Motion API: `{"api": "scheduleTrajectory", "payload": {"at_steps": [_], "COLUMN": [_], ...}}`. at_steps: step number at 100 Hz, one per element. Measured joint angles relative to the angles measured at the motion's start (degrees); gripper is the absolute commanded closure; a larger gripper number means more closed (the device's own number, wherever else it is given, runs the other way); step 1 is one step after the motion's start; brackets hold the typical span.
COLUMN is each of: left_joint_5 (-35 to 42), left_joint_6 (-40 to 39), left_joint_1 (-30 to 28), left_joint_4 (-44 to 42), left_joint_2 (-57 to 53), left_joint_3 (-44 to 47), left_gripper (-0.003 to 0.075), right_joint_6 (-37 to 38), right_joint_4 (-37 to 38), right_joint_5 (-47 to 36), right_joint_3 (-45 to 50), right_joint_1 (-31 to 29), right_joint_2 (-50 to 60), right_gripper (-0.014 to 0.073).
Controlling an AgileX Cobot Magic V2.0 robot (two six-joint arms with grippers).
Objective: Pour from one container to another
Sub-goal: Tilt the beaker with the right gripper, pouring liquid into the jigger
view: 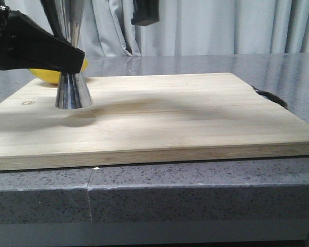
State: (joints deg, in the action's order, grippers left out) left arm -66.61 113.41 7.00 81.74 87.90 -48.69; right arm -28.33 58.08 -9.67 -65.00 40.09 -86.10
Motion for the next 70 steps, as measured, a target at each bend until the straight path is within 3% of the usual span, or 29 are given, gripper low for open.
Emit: {"api": "scheduleTrajectory", "payload": {"at_steps": [70], "left_joint_5": [0.0], "left_joint_6": [0.0], "left_joint_1": [0.0], "left_joint_4": [0.0], "left_joint_2": [0.0], "left_joint_3": [0.0], "left_gripper": [0.0739], "right_joint_6": [0.0], "right_joint_4": [2.8], "right_joint_5": [-0.2], "right_joint_3": [0.0], "right_joint_1": [0.0], "right_joint_2": [0.0], "right_gripper": [0.0417]}}
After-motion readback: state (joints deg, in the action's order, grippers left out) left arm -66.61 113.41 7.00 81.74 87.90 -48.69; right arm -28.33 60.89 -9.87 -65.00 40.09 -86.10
